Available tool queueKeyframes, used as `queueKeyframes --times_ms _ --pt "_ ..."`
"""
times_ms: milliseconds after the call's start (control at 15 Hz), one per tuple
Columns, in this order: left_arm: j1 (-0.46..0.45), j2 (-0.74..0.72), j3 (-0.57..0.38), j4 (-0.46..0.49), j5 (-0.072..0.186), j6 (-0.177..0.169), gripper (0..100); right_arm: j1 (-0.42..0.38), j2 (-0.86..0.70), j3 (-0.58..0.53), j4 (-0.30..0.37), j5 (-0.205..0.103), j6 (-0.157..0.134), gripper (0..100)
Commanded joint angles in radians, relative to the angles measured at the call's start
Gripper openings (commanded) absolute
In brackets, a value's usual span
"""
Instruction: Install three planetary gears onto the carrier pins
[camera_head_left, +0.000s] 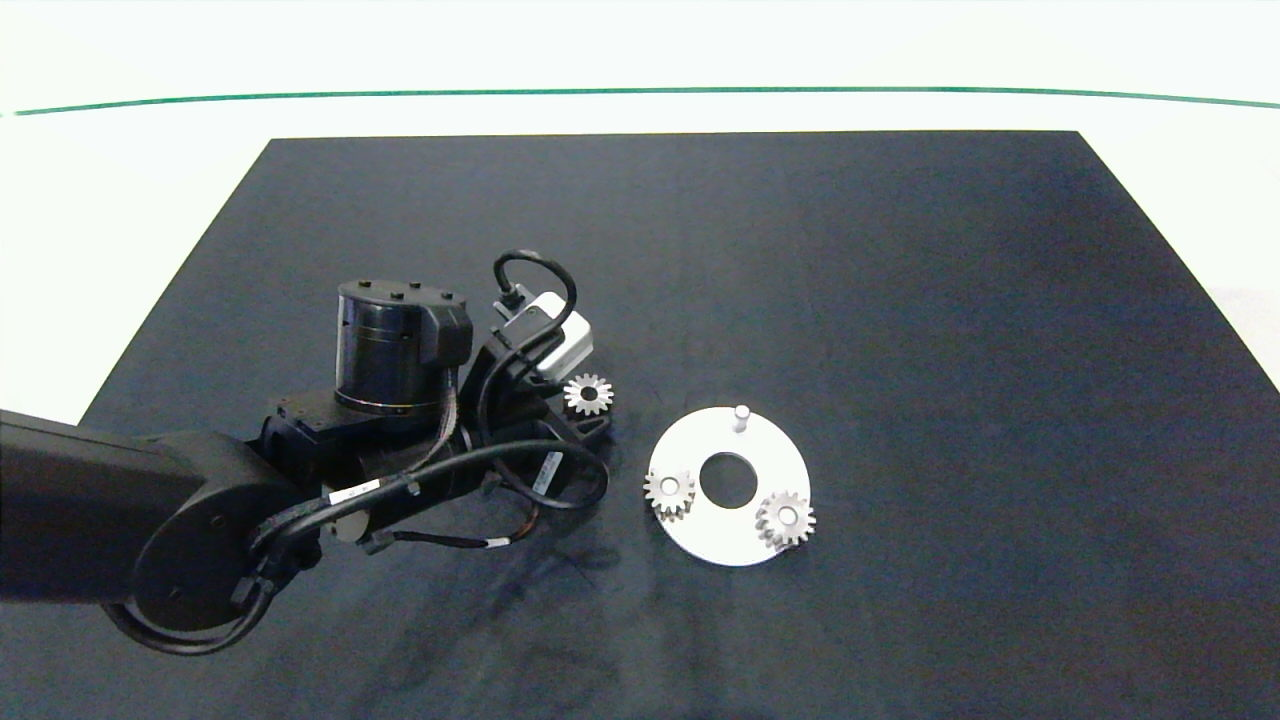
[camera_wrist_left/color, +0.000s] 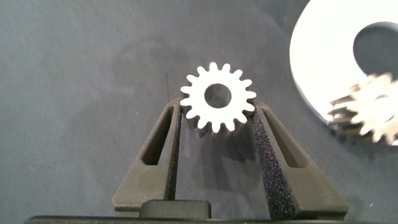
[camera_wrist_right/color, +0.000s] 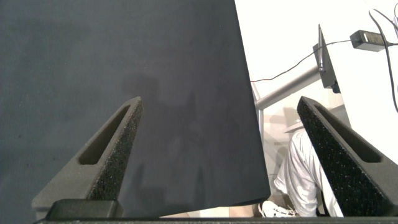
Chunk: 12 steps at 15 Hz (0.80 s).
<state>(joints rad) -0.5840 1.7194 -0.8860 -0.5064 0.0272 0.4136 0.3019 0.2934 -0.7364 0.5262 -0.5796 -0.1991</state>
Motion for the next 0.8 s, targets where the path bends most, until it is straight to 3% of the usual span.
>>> queueKeyframes --times_ms 67,200,400,800 --pt "-0.022 -0.02 -0.004 -0.003 0.005 0.002 16 0.0 0.0 -0.001 0.003 -0.003 -0.002 100" --pt "-0.062 -0.024 -0.008 -0.003 0.008 0.001 16 -0.001 0.004 -0.001 0.002 -0.003 -0.002 100" --pt "-0.152 0.0 -0.048 -0.003 0.045 -0.007 16 -0.003 0.003 0.0 0.002 -0.003 -0.002 100" --pt "-0.243 0.117 -0.149 -0.009 0.074 -0.03 16 -0.003 0.01 -0.003 0.0 -0.003 -0.002 100"
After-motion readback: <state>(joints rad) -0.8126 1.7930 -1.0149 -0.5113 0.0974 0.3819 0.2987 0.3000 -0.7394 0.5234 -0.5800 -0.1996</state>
